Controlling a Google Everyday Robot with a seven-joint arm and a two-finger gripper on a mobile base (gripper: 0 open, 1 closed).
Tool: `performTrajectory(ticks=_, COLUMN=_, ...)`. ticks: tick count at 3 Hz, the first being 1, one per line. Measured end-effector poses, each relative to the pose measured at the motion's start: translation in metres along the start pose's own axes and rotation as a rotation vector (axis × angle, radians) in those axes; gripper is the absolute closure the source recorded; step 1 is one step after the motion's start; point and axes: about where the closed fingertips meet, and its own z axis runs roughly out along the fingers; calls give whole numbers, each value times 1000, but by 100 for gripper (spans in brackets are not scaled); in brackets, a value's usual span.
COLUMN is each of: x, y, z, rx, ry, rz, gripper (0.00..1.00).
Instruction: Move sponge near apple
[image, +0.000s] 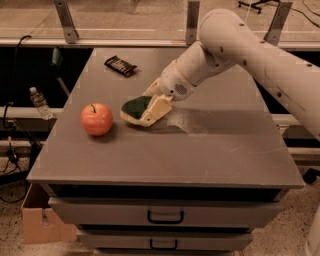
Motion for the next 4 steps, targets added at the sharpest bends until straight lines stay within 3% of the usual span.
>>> performTrajectory(ticks=3, x=-21, y=17, z=24, rx=-52, ry=-1, rz=-30, gripper=13)
performTrajectory(ticks=4, x=-20, y=21, z=20, rx=-46, ry=21, rz=-37, gripper=0)
